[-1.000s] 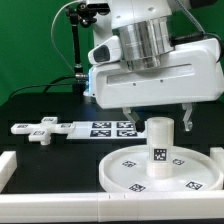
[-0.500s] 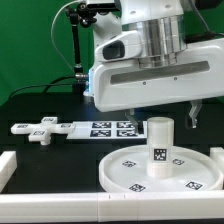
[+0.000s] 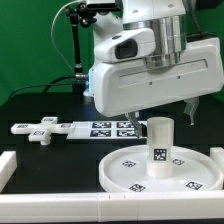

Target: Assemble round table

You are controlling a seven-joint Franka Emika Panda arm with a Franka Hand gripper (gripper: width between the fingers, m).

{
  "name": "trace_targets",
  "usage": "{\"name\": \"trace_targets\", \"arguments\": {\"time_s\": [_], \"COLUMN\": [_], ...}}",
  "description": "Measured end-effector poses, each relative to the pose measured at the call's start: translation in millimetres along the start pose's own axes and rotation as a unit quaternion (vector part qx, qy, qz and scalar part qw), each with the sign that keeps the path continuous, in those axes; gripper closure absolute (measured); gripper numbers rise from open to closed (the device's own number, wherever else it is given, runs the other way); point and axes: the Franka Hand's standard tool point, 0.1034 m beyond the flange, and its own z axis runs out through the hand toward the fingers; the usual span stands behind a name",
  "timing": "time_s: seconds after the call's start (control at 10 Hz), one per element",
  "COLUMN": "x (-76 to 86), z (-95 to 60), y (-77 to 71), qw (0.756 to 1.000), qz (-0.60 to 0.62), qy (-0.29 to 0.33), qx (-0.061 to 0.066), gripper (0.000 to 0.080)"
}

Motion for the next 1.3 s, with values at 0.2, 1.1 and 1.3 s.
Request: {"name": "trace_targets", "arguments": {"time_s": [0.2, 1.1, 1.3], "x": [-1.2, -6.6, -7.0], "z": [0.6, 7.3, 7.5], "y": [0.2, 4.5, 4.9], "qw": [0.997, 0.916, 0.916], "qz": [-0.08, -0.398, -0.397], "qy": [-0.006, -0.05, -0.052], "qx": [-0.003, -0.017, -0.019], "gripper": [0.0151, 0.0151, 0.0151]}}
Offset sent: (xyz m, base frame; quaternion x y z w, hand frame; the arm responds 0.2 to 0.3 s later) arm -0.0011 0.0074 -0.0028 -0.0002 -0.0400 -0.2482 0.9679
